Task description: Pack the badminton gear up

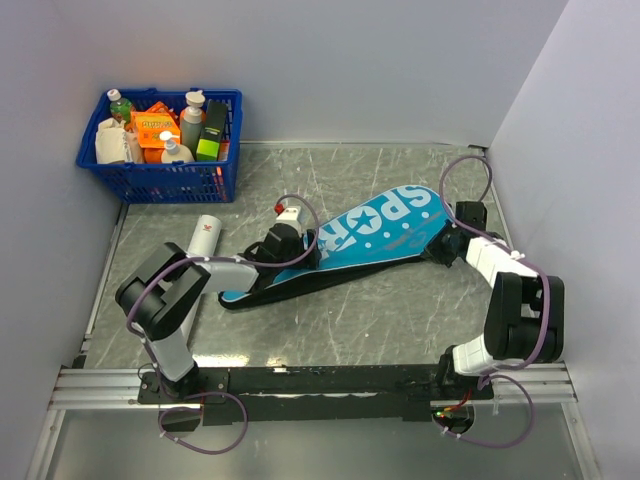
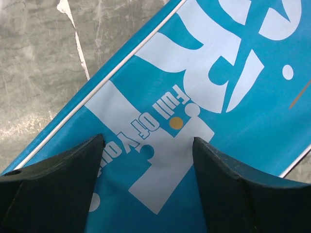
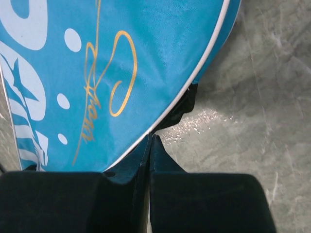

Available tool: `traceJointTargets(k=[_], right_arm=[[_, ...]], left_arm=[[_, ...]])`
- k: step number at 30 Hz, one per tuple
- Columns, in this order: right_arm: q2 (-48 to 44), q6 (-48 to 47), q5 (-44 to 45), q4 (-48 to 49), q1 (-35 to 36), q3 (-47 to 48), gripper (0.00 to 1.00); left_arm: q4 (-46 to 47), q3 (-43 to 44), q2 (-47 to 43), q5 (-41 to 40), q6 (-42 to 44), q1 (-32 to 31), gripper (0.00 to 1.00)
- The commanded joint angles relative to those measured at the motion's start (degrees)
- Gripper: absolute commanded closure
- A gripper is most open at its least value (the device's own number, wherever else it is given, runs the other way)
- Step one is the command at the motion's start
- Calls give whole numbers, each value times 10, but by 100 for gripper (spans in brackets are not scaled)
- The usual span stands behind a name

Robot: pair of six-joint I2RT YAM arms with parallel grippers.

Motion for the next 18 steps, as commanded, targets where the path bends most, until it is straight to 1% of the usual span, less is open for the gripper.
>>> traceJointTargets(k=[1, 4, 8, 11, 18], right_arm=[[27, 5, 7, 25, 5, 32, 100], [38, 9, 8, 26, 5, 38, 100], [43, 8, 2, 30, 6, 41, 100], [49, 8, 0, 33, 7, 42, 100], [57, 6, -4, 38, 9, 39, 100]], left_arm=[[-69, -31, -15, 47, -26, -10, 20], [-77, -30, -51, 59, -24, -19, 17], [-97, -16, -94, 48, -21, -54, 13], [-113, -8, -98, 41, -24, -73, 13], [-117, -6, -102, 19, -33, -110, 12]])
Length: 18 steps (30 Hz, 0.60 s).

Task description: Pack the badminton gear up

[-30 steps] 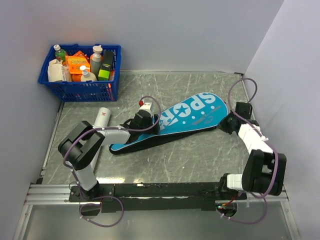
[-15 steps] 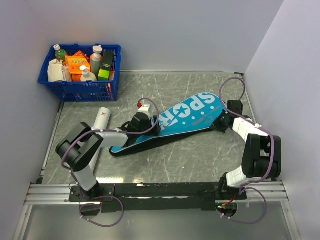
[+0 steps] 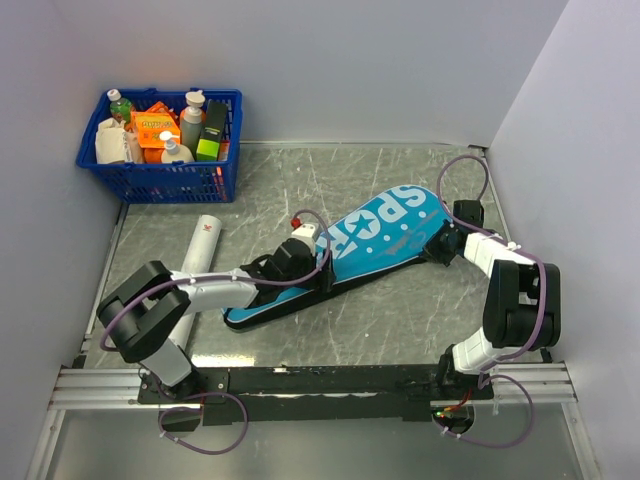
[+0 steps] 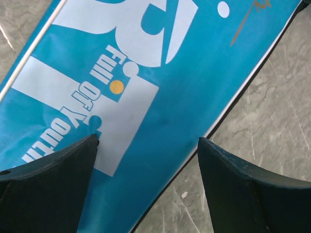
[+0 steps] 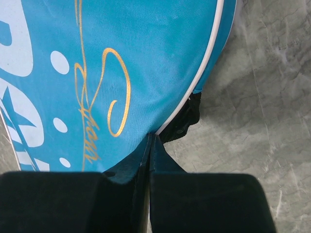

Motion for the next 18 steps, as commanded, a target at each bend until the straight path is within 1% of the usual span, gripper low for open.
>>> traceJointTargets(k=[1, 4, 5, 6, 7, 9, 10, 12, 13, 14, 15, 18], right_arm=[[5, 4, -5, 24, 7, 23, 100], [3, 3, -7, 25, 6, 22, 100], [4, 4, -8, 26, 7, 22, 100], [3, 4, -9, 27, 6, 21, 100], [3, 4, -10, 27, 7, 21, 100], [1, 4, -12, 28, 6, 20, 100], [2, 4, -12, 29, 6, 18, 100], [-1, 4, -13, 29, 7, 17, 100], [-3, 4, -13, 29, 7, 16, 100], [-4, 3, -12, 29, 6, 16, 100], [-5, 3, -11, 27, 7, 16, 100], [-7, 2, -11, 27, 6, 16, 100]], left_arm=[[-26, 16, -13, 1, -20, -27, 12], [-27, 23, -5, -2, -21, -40, 13], [-27, 24, -2, -3, -23, -42, 15], [-26, 24, 4, -3, -25, -42, 19], [-26, 26, 16, -6, -25, -41, 36], [-23, 28, 29, -7, -23, -41, 56], [-19, 27, 37, -7, -23, -41, 71], [-17, 30, 43, -6, -21, -41, 83], [-18, 36, 50, -5, -21, -41, 93], [-17, 38, 52, -2, -20, -41, 96], [-15, 38, 53, -1, -21, -42, 96], [-15, 37, 63, -6, -21, -41, 97]])
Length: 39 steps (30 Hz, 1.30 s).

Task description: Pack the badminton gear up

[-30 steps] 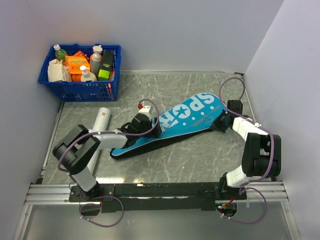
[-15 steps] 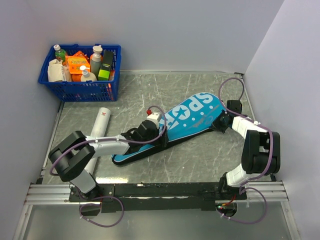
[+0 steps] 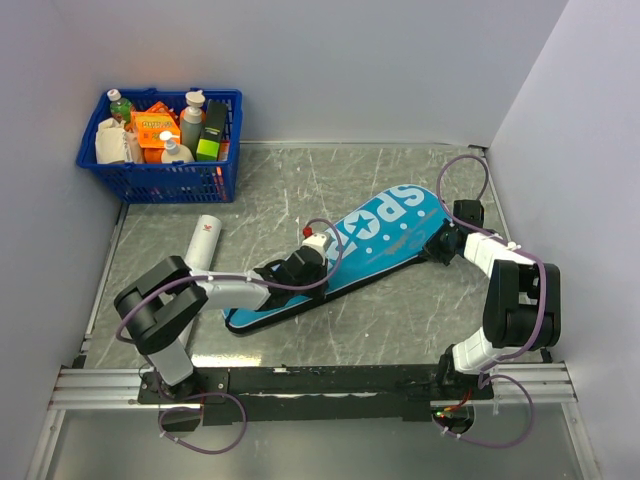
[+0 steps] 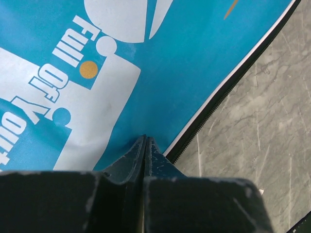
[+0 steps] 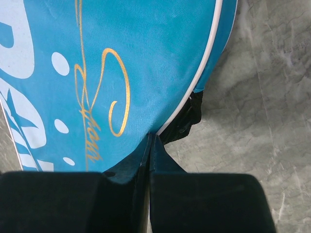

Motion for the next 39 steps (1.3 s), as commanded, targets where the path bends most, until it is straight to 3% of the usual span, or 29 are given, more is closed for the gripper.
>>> traceJointTargets(k=[1, 12, 19, 39], right_arm=[[-8, 2, -6, 21, 5, 16, 100], [33, -1, 18, -1, 11, 43, 100], [31, -3, 66, -26, 11, 39, 100], [32, 8, 96, -48, 9, 32, 100]], left_arm=[[2, 14, 21, 3, -4, -3, 96], [36, -15, 48, 15, -20, 2, 96], [27, -23, 26, 4, -13, 7, 93], [12, -32, -25, 18, 12, 53, 92]])
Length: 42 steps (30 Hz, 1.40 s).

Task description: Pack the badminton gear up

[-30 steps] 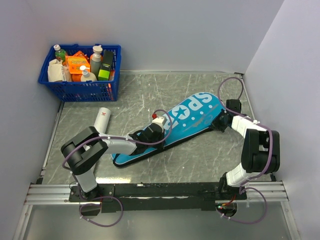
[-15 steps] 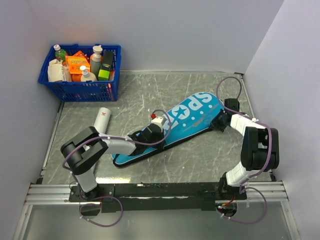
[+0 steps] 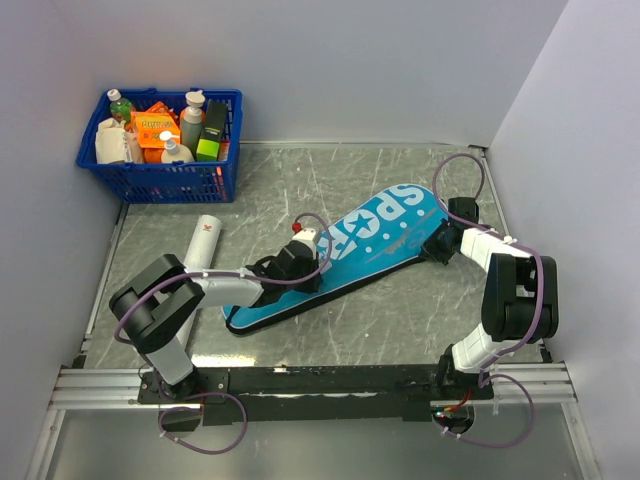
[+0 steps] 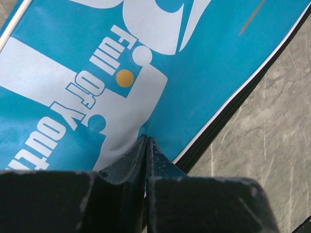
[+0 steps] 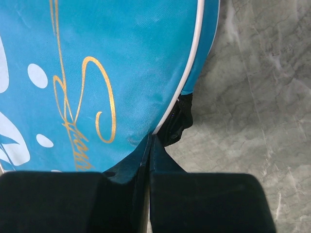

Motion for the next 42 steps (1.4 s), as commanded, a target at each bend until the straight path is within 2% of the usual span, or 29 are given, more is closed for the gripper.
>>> traceJointTargets(k=[1, 21, 26, 33, 34, 35, 42], right_arm=[[1, 0, 50, -24, -3, 8, 100], [-22, 23, 69, -54, -22, 5, 100], [-41, 19, 94, -69, -23, 14, 91], [-81, 21, 90, -71, -24, 9, 86], [-84, 22, 93, -74, -24, 13, 78], [-84, 22, 92, -78, -24, 17, 75], [-82, 27, 73, -76, -23, 29, 67]], left_arm=[[-13, -14, -20, -5, 18, 10, 92], [1, -30, -32, 6, 16, 16, 92], [8, -37, -35, 8, 17, 19, 92], [17, -47, -37, 15, 17, 22, 92], [19, -48, -37, 15, 16, 22, 92], [20, -48, -37, 15, 16, 22, 92], [22, -47, -33, 19, 17, 23, 92]])
